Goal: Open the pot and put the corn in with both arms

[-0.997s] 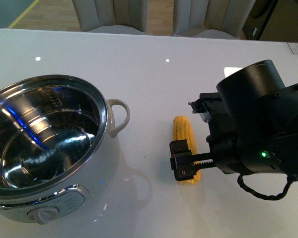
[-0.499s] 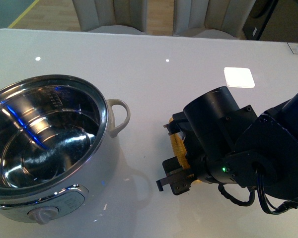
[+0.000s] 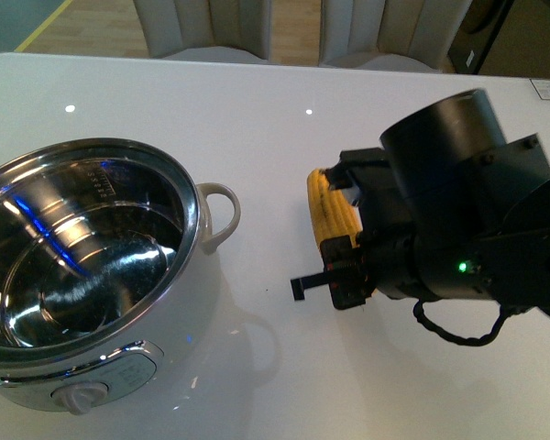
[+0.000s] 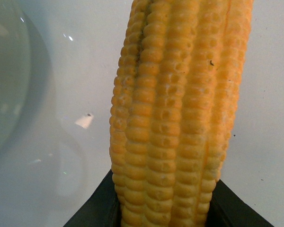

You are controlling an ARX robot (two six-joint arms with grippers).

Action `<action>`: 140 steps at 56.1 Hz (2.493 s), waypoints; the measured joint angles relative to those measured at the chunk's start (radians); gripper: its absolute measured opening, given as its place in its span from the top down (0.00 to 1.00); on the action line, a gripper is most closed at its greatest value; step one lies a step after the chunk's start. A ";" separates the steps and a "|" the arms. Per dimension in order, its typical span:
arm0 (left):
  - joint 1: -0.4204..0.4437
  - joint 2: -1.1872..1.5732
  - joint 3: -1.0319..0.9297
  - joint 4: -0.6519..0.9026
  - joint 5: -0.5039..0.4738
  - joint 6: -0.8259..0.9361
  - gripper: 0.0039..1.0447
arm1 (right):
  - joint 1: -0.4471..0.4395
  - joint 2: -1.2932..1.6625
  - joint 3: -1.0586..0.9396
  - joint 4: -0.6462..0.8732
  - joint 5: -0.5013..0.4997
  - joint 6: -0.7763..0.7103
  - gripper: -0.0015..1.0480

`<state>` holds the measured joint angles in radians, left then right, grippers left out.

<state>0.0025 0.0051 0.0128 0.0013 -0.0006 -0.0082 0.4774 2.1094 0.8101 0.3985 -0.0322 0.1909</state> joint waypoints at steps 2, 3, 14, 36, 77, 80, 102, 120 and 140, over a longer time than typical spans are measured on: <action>0.000 0.000 0.000 0.000 0.000 0.000 0.06 | -0.007 -0.013 0.000 0.000 -0.015 0.014 0.73; 0.000 0.000 0.000 0.000 0.000 0.000 0.06 | -0.013 -0.026 0.000 -0.002 -0.027 0.035 0.73; 0.000 0.000 0.000 0.000 0.000 0.000 0.06 | -0.029 -0.145 0.038 -0.043 -0.121 0.181 0.75; 0.000 0.000 0.000 0.000 0.000 0.000 0.06 | 0.073 -0.173 0.160 -0.078 -0.114 0.236 0.77; 0.000 0.000 0.000 0.000 0.000 0.000 0.06 | 0.178 -0.015 0.365 -0.065 -0.298 0.498 0.77; 0.000 0.000 0.000 0.000 0.000 0.000 0.06 | 0.183 -0.005 0.373 -0.065 -0.311 0.518 0.77; 0.000 0.000 0.000 0.000 0.000 0.000 0.06 | 0.243 0.060 0.414 -0.127 -0.376 0.554 0.78; 0.000 0.000 0.000 0.000 0.000 0.000 0.06 | 0.257 0.065 0.417 -0.145 -0.405 0.549 0.62; 0.000 0.000 0.000 0.000 0.000 0.000 0.06 | 0.259 0.065 0.423 -0.165 -0.404 0.527 0.09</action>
<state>0.0025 0.0051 0.0128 0.0013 -0.0002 -0.0082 0.7368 2.1742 1.2331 0.2333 -0.4366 0.7181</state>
